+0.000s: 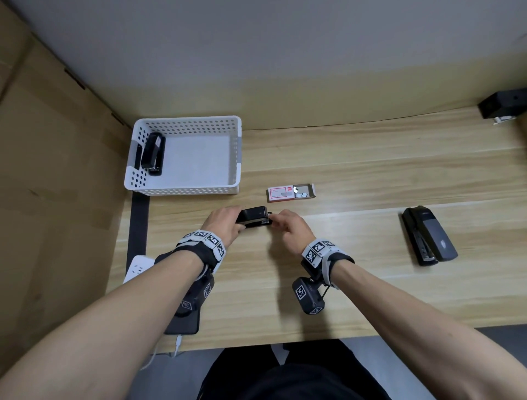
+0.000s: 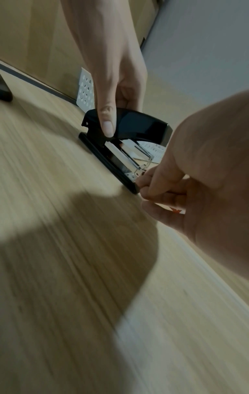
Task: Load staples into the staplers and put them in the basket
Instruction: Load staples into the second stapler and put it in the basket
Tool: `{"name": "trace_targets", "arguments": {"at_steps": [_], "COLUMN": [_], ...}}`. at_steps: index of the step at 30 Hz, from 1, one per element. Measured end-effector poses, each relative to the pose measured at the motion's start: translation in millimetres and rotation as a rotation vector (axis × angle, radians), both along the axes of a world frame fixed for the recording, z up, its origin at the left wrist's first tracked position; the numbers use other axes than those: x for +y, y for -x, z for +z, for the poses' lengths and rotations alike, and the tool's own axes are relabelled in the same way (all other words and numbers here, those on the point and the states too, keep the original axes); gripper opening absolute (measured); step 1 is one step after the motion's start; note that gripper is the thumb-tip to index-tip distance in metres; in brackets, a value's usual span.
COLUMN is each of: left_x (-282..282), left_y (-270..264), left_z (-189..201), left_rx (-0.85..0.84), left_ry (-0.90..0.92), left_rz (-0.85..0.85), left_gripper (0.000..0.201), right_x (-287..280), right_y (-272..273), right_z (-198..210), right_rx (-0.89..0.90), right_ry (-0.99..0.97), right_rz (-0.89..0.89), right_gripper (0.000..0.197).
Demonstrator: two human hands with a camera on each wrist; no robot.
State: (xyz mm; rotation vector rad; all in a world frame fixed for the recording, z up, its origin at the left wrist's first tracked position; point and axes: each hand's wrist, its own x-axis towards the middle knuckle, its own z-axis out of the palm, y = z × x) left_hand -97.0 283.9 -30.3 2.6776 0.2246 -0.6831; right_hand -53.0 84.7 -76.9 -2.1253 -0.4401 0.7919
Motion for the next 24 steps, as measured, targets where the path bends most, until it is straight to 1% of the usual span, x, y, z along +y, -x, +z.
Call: {"name": "trace_targets", "arguments": {"at_steps": [5, 12, 14, 17, 19, 21, 24], "left_x": [5, 10, 12, 13, 11, 10, 9], "left_y": [-3, -2, -1, 2, 3, 1, -4], "left_z": [-4, -10, -13, -18, -19, -17, -16], "left_rx": [0.034, 0.014, 0.006, -0.023, -0.036, -0.047, -0.041], "left_ry": [0.006, -0.013, -0.04, -0.09, -0.112, -0.12, -0.15], "left_rz": [0.012, -0.014, -0.004, 0.009, 0.007, 0.009, 0.003], "left_gripper": [0.026, 0.026, 0.026, 0.025, 0.024, 0.025, 0.019], "right_x": [-17, -20, -17, -12, -10, -10, -11], "right_y": [-2, -5, -3, 2, 6, 10, 14], "right_z": [-6, -8, -11, -14, -15, -18, -18], "right_rx": [0.027, -0.014, -0.023, -0.067, -0.11, -0.145, -0.177], "right_ry": [-0.043, -0.054, -0.026, 0.038, 0.087, 0.107, 0.079], "right_rz": [-0.126, -0.112, -0.109, -0.092, -0.083, -0.118, -0.213], "right_gripper": [0.052, 0.044, 0.045, 0.056, 0.058, 0.052, 0.041]}}
